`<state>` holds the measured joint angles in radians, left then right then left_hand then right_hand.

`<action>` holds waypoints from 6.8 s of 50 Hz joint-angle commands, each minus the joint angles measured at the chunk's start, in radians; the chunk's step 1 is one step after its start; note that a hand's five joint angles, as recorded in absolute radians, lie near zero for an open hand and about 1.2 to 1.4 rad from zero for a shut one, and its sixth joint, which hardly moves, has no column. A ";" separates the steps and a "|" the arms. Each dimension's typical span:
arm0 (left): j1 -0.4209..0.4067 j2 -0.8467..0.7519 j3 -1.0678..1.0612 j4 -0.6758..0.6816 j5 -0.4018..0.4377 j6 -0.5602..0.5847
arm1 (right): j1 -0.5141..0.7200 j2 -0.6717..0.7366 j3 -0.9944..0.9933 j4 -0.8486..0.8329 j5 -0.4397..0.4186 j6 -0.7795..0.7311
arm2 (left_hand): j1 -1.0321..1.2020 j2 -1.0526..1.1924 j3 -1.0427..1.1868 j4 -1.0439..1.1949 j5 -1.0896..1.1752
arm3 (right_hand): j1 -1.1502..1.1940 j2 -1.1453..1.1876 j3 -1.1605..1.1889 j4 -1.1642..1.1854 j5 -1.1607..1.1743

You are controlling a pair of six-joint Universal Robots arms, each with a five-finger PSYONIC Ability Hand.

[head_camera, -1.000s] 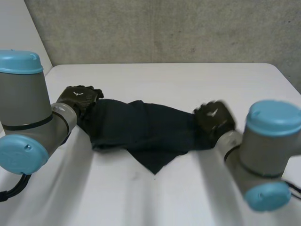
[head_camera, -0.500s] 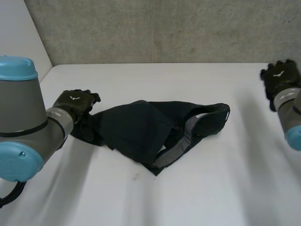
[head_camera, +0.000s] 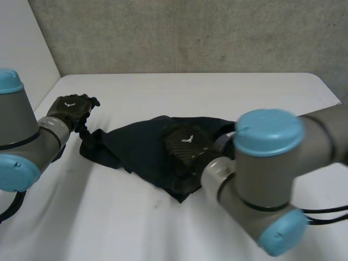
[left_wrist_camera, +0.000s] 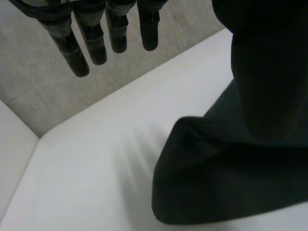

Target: Fold the shorts.

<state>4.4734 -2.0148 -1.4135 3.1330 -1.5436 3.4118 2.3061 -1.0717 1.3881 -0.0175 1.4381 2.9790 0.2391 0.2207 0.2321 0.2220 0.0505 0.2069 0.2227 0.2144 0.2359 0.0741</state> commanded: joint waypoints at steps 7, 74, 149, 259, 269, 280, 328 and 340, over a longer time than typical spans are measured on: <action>0.026 0.019 -0.053 0.001 0.002 0.000 | 0.052 0.340 -0.291 0.019 0.214 -0.072 | -0.037 -0.019 -0.030 -0.020 -0.023 | 0.154 0.138 0.146 0.125 0.112; -0.155 -0.139 0.028 0.070 -0.206 -0.132 | -0.096 -0.174 0.003 0.082 0.137 -0.242 | 1.156 1.175 1.163 1.174 1.171 | 1.189 1.174 1.182 1.160 1.148; -0.292 0.053 -0.115 0.368 -0.240 0.124 | -0.295 0.071 -0.074 -0.158 -0.013 -0.413 | 1.157 1.176 1.164 1.174 1.171 | 1.189 1.174 1.182 1.160 1.148; -0.356 -0.052 0.024 0.190 -0.121 -0.031 | -0.548 0.032 0.204 -0.099 -0.010 -0.201 | -0.065 -0.046 -0.058 -0.048 -0.050 | 1.189 1.174 1.182 1.160 1.148; -0.352 0.021 -0.001 0.188 -0.122 -0.032 | -0.605 -0.145 0.183 -0.056 -0.005 -0.466 | -0.065 -0.046 -0.058 -0.048 -0.050 | 1.189 1.174 1.182 1.160 1.148; -0.316 0.093 -0.073 0.193 -0.121 -0.032 | -0.404 -0.106 -0.017 -0.009 -0.094 -0.638 | -0.065 -0.046 -0.058 -0.048 -0.050 | 1.189 1.174 1.182 1.160 1.148; -0.263 0.108 -0.071 0.199 -0.124 -0.065 | -0.790 -0.038 0.301 -0.034 -0.331 -0.489 | -0.065 -0.046 -0.058 -0.048 -0.050 | 0.169 0.153 0.161 0.140 0.127; -0.270 0.102 -0.087 0.203 -0.122 -0.065 | -0.803 0.058 0.289 -0.197 -0.308 -0.486 | -0.065 -0.046 -0.058 -0.048 -0.050 | 1.187 1.172 1.180 1.159 1.146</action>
<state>4.2054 -1.9112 -1.4898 3.3326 -1.6674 3.3468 1.5018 -1.0551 1.6974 -0.1452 1.1008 2.4820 0.1908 0.2041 0.2146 0.2046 0.0471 0.5847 0.7180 0.6972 0.6951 0.4926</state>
